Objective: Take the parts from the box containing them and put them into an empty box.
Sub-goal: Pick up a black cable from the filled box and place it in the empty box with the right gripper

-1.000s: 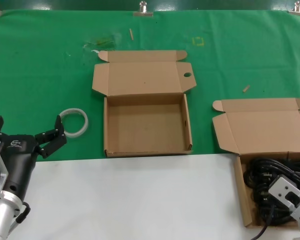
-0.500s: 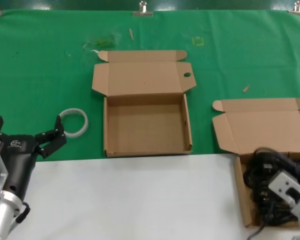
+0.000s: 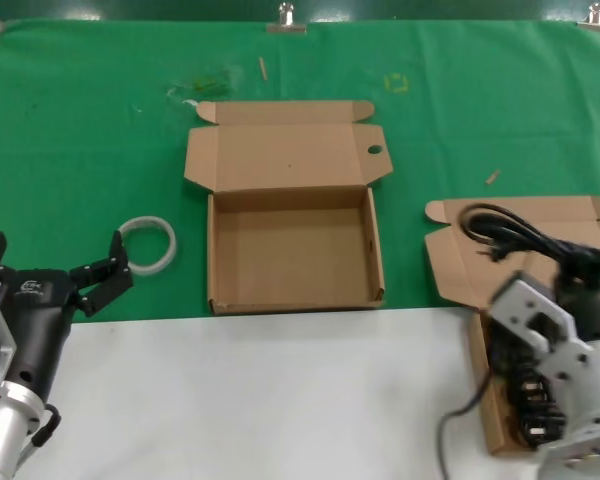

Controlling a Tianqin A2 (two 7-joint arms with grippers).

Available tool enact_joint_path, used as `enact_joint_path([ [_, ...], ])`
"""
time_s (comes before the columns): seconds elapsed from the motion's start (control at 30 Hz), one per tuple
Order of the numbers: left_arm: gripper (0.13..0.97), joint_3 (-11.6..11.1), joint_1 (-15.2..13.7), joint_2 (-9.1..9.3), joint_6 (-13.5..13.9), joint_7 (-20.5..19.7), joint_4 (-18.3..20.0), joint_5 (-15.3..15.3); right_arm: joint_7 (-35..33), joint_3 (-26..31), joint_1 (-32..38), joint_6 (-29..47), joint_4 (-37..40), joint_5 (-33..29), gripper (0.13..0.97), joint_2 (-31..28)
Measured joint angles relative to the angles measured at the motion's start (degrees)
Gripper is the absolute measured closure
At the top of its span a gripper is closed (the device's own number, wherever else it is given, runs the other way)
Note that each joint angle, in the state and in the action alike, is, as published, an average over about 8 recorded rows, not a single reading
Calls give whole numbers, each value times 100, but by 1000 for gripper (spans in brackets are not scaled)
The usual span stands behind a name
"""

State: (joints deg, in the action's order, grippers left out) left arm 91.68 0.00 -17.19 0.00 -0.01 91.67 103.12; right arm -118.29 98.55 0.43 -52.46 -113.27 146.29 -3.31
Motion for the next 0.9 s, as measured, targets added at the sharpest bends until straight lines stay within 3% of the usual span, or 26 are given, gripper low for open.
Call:
enact_joint_path([
  [0.53, 132, 0, 0, 0, 0, 0, 0, 0, 1382, 1573, 1190, 898, 2093, -142, 902, -6],
  [0.9, 132, 0, 0, 0, 0, 0, 0, 0, 1880, 2467, 1757, 1145, 2849, -288, 902, -24],
])
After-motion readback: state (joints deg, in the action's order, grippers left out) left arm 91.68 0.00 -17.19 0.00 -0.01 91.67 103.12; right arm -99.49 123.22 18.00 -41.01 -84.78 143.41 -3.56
